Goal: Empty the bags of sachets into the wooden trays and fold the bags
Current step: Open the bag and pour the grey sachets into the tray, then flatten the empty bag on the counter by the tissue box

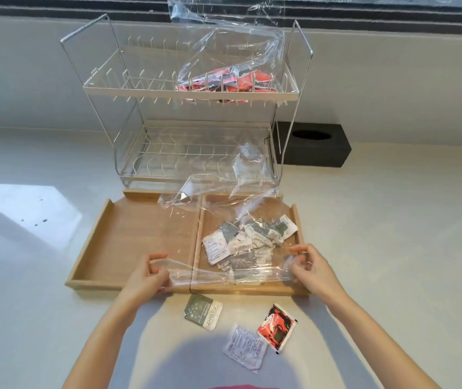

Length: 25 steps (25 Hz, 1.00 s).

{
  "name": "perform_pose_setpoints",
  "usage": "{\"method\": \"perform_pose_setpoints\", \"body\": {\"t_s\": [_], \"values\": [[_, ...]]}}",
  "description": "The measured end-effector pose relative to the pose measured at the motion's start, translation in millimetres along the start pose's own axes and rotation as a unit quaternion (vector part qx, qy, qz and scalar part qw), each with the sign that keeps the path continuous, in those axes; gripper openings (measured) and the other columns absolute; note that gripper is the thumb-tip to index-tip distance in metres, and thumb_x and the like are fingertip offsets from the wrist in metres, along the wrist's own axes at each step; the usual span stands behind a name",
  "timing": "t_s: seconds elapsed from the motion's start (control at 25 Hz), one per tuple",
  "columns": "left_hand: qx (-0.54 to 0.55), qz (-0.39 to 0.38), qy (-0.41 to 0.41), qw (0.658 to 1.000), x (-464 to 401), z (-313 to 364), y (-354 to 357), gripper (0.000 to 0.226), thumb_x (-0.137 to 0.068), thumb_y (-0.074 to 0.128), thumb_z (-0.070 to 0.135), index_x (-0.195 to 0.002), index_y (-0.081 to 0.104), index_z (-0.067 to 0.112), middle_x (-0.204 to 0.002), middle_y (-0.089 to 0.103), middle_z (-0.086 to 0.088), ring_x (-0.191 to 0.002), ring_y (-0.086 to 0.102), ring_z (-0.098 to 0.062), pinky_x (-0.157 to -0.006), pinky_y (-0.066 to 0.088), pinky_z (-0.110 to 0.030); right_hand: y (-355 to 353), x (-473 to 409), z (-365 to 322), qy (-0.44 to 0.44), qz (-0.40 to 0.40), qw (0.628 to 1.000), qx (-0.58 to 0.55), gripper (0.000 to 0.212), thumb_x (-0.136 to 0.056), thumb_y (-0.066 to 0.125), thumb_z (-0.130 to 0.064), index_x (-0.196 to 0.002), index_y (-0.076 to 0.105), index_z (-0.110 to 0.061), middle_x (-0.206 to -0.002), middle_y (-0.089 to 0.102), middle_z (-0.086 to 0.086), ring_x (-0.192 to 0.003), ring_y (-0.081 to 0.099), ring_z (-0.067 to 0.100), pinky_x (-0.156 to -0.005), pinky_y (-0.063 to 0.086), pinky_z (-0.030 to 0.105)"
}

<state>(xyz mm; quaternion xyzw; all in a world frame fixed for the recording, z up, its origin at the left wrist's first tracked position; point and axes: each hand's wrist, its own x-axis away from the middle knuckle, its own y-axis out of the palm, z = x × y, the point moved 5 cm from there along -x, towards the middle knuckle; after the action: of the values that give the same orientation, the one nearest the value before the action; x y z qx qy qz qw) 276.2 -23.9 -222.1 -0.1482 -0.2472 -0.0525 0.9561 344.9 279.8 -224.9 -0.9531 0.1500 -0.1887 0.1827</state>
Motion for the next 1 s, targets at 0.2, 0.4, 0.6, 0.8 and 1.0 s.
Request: {"method": "perform_pose_setpoints", "body": {"t_s": [0.2, 0.4, 0.6, 0.8, 1.0], "values": [[-0.058, 0.021, 0.018, 0.998, -14, 8, -6, 0.05, -0.086, 0.053, 0.006, -0.132, 0.032, 0.01, -0.099, 0.051, -0.009, -0.081, 0.053, -0.023, -0.076, 0.045, -0.035, -12, -12, -13, -0.016, 0.058, 0.997, 0.053, 0.019, -0.08, 0.064, -0.02, -0.096, 0.054, -0.018, -0.093, 0.057, 0.001, -0.078, 0.056, 0.017, -0.069, 0.042, 0.025], [0.03, -0.029, 0.034, 0.999, -26, 21, -1, 0.031, -0.093, 0.039, 0.017, -0.122, 0.048, 0.015, -0.119, 0.057, -0.006, -0.102, 0.055, -0.018, -0.081, 0.044, -0.027, -10, -34, -41, -0.04, 0.057, 0.996, 0.051, 0.033, -0.086, 0.056, -0.033, -0.115, 0.049, -0.02, -0.113, 0.053, -0.001, -0.088, 0.053, 0.01, -0.071, 0.04, 0.019], [0.04, -0.047, 0.029, 0.998, -32, 19, 12, 0.031, -0.093, 0.042, 0.027, -0.12, 0.051, 0.015, -0.105, 0.062, 0.0, -0.097, 0.058, -0.014, -0.073, 0.046, -0.021, 11, -41, -37, 0.025, -0.012, 0.996, 0.09, 0.055, -0.085, 0.058, -0.029, -0.134, 0.037, -0.014, -0.128, 0.051, 0.009, -0.11, 0.053, 0.024, -0.089, 0.043, 0.031], [-0.033, -0.085, -0.011, 0.996, -32, 0, 13, 0.02, -0.087, 0.056, 0.018, -0.106, 0.056, 0.015, -0.092, 0.066, -0.007, -0.078, 0.063, -0.019, -0.056, 0.051, -0.02, 4, -35, -26, 0.043, 0.001, 0.996, 0.082, 0.059, -0.081, 0.064, -0.03, -0.131, 0.038, -0.013, -0.109, 0.057, 0.013, -0.102, 0.058, 0.031, -0.091, 0.047, 0.043], [0.014, -0.05, 0.027, 0.998, -28, 11, 9, 0.013, -0.091, 0.048, 0.013, -0.09, 0.06, 0.012, -0.073, 0.061, -0.003, -0.054, 0.06, -0.008, -0.04, 0.047, -0.016, -6, -33, -28, 0.043, 0.037, 0.998, 0.006, 0.045, -0.08, 0.066, -0.023, -0.12, 0.049, -0.011, -0.082, 0.063, 0.011, -0.069, 0.058, 0.021, -0.069, 0.047, 0.036]]}}
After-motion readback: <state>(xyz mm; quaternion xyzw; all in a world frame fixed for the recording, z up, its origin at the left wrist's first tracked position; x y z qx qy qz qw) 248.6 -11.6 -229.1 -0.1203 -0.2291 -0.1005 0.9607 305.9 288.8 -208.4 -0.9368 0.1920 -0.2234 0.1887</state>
